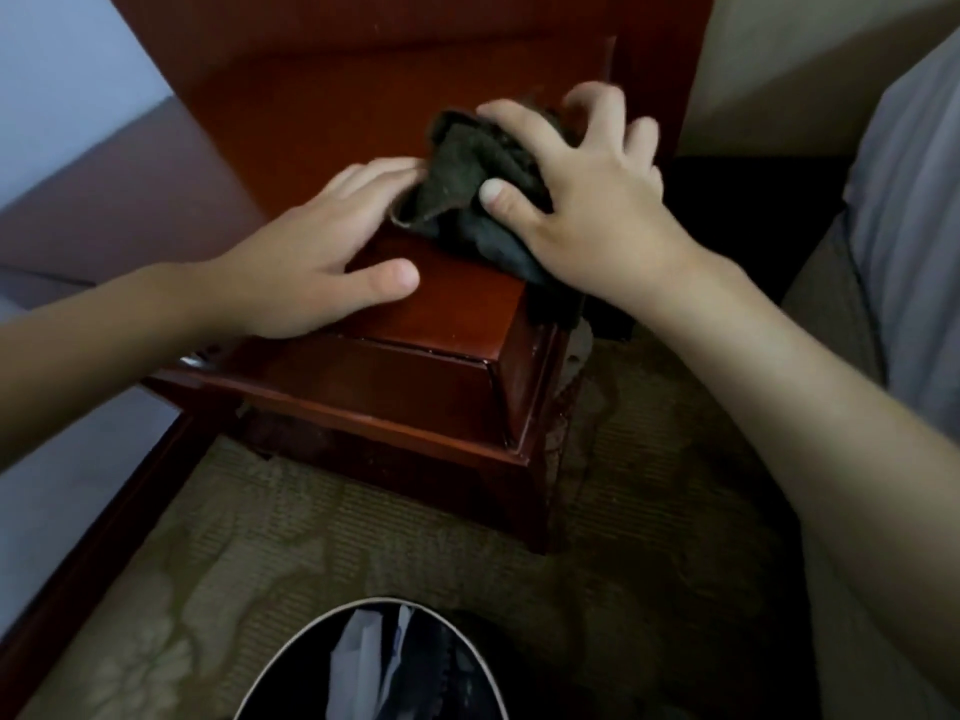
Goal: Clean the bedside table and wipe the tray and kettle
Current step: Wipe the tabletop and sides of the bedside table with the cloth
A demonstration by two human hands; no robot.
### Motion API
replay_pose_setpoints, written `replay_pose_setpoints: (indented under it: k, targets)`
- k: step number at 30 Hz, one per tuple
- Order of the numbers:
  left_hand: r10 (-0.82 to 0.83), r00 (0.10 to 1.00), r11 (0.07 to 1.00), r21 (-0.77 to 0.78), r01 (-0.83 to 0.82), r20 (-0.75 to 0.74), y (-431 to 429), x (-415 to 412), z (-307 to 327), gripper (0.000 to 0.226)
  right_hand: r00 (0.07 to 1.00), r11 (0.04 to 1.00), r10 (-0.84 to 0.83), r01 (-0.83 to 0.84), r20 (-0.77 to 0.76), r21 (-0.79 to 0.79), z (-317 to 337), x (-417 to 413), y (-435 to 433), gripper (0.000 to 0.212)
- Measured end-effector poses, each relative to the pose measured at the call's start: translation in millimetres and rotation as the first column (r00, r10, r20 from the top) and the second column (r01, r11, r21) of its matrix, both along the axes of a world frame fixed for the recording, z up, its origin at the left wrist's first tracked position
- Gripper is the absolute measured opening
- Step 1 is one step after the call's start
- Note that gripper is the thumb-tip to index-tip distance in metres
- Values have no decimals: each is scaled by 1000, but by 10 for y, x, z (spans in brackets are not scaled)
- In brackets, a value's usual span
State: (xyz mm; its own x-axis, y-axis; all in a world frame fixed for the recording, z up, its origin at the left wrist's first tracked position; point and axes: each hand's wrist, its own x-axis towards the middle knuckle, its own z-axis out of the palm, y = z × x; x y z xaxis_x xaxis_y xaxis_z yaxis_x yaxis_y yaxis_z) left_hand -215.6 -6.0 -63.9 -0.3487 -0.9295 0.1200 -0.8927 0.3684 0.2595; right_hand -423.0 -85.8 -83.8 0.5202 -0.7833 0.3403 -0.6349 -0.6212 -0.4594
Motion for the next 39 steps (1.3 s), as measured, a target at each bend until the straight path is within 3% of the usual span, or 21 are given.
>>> replay_pose_setpoints:
  k: [2, 4, 7, 9, 11, 14, 16, 18, 20, 23, 26, 29, 31, 34, 36, 39]
  targets:
    - [-8, 1000, 1000, -8, 8, 0, 4, -118, 4, 97, 995, 969, 94, -101, 41, 226, 82, -14, 68, 57]
    - [-44, 999, 999, 7, 44, -6, 9, -160, 20, 90, 983, 932, 154, -179, 102, 316, 102, 9, 79, 58]
    - [-82, 997, 996, 38, 82, -7, 63, -121, 63, 66, 954, 923, 251, -287, 166, 255, 133, -66, -3, 50]
    - [-79, 997, 996, 51, 79, 8, 93, -69, 96, 59, 907, 895, 351, -398, 231, 202, 141, -219, -141, 31]
    - [-64, 998, 996, 68, 62, 24, 87, -28, 114, 61, 818, 850, 401, -500, 413, 164, 52, -397, -253, 22]
    - [-95, 993, 994, 54, 91, 64, 18, -56, 130, 72, 617, 780, 328, -604, 715, 164, -295, -524, -180, 42]
    - [-132, 987, 990, 55, 127, 89, -42, -133, 134, 79, 597, 767, 292, -612, 747, 190, -556, -454, -44, 52]
    - [-145, 984, 988, 68, 139, 99, -97, -207, 132, 86, 569, 756, 277, -627, 775, 189, -719, -338, 55, 45]
    - [-150, 979, 986, 97, 138, 140, -145, -223, 119, 93, 550, 770, 238, -610, 801, 190, -754, -222, 122, 34]
    - [-167, 955, 978, 166, 128, 245, -168, -183, 54, 96, 537, 851, 226, -515, 813, 103, -752, -127, 223, 34]
    - [-183, 949, 969, 212, 130, 258, -165, -166, 34, 94, 564, 935, 204, -356, 800, 12, -1003, -94, 298, 36]
    - [-202, 945, 965, 217, 147, 258, -163, -161, 44, 94, 614, 959, 151, -282, 775, 37, -1323, -121, 334, 38]
    - [-202, 949, 964, 219, 149, 243, -162, -152, 29, 94, 572, 952, 139, -302, 808, 50, -1320, -119, 396, 27]
    - [-193, 960, 966, 213, 149, 203, -160, -170, 4, 94, 461, 919, 105, -383, 881, 91, -1093, -43, 639, 29]
    - [-188, 963, 968, 200, 149, 192, -158, -181, 3, 95, 505, 964, 77, -257, 860, 64, -1106, 8, 784, 25]
    - [-184, 963, 970, 195, 146, 195, -155, -200, 9, 96, 554, 980, 86, -198, 828, 31, -1348, 29, 802, 25]
